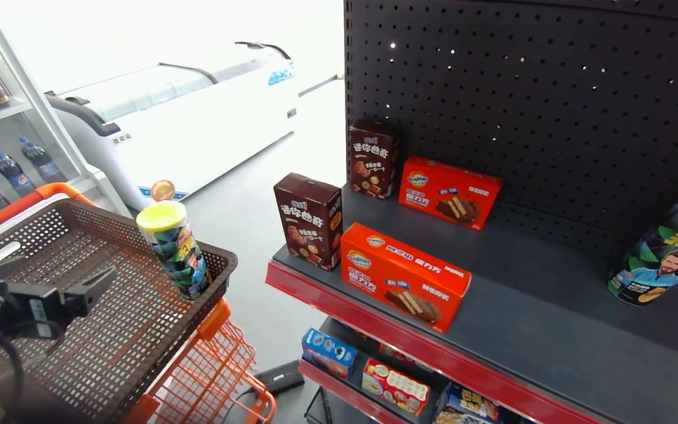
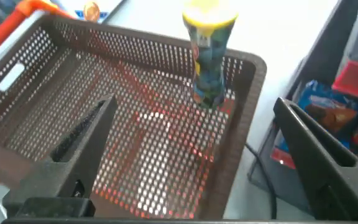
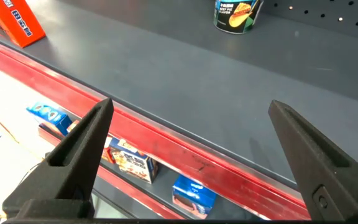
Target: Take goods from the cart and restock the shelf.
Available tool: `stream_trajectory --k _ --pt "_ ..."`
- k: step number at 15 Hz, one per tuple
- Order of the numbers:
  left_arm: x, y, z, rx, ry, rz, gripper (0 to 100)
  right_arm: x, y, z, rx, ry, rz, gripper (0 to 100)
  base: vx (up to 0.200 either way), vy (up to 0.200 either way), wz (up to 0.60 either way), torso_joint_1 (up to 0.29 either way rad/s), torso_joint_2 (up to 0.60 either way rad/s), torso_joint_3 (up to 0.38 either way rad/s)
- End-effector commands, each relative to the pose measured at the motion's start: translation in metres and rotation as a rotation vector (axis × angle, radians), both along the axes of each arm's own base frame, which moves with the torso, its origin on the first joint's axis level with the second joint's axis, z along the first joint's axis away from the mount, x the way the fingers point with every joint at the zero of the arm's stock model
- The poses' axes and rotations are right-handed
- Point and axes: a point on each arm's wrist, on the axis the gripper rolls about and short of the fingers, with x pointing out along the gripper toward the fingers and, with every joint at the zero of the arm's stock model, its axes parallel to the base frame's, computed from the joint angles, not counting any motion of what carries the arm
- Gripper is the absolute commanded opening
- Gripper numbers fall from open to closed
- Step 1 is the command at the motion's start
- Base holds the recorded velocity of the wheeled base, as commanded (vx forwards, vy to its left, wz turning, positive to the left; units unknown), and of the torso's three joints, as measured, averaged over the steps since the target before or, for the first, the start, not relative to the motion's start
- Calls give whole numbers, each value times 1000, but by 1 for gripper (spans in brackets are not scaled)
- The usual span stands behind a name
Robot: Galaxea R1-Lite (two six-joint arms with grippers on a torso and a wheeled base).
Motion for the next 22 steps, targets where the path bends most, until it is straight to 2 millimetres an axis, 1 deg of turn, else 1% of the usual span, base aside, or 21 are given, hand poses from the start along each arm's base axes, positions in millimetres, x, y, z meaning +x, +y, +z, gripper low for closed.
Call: stream_trajectory --k 1,2,3,8,9,11,13,14,15,17,18,19,22 --pt "59 6 -63 5 71 -2 100 0 0 0 0 -1 0 100 0 0 0 0 0 0" --pt "72 7 -76 1 30 -2 100 0 0 0 0 -1 0 100 0 0 0 0 0 0" --pt "81 7 -83 -2 10 -12 100 0 0 0 0 -1 0 100 0 0 0 0 0 0" --pt "123 10 -108 -6 -30 -51 100 0 0 0 0 -1 0 100 0 0 0 0 0 0" --pt "127 10 -110 -6 -35 -51 100 0 0 0 0 -1 0 100 0 0 0 0 0 0" --pt "144 12 -118 -4 -49 -50 100 0 0 0 0 -1 0 100 0 0 0 0 0 0" --pt "159 15 -122 -1 -71 -45 100 0 0 0 0 -1 0 100 0 0 0 0 0 0" --pt "159 15 -122 -1 -71 -45 100 0 0 0 0 -1 0 100 0 0 0 0 0 0" --pt "174 17 -123 2 -100 -47 100 0 0 0 0 -1 0 100 0 0 0 0 0 0" --pt "187 16 -123 7 -131 -53 100 0 0 0 0 -1 0 100 0 0 0 0 0 0" --pt "187 16 -123 7 -131 -53 100 0 0 0 0 -1 0 100 0 0 0 0 0 0" --pt "200 17 -123 14 -158 -55 100 0 0 0 0 -1 0 100 0 0 0 0 0 0" --pt "212 19 -126 15 -175 -58 100 0 0 0 0 -1 0 100 0 0 0 0 0 0"
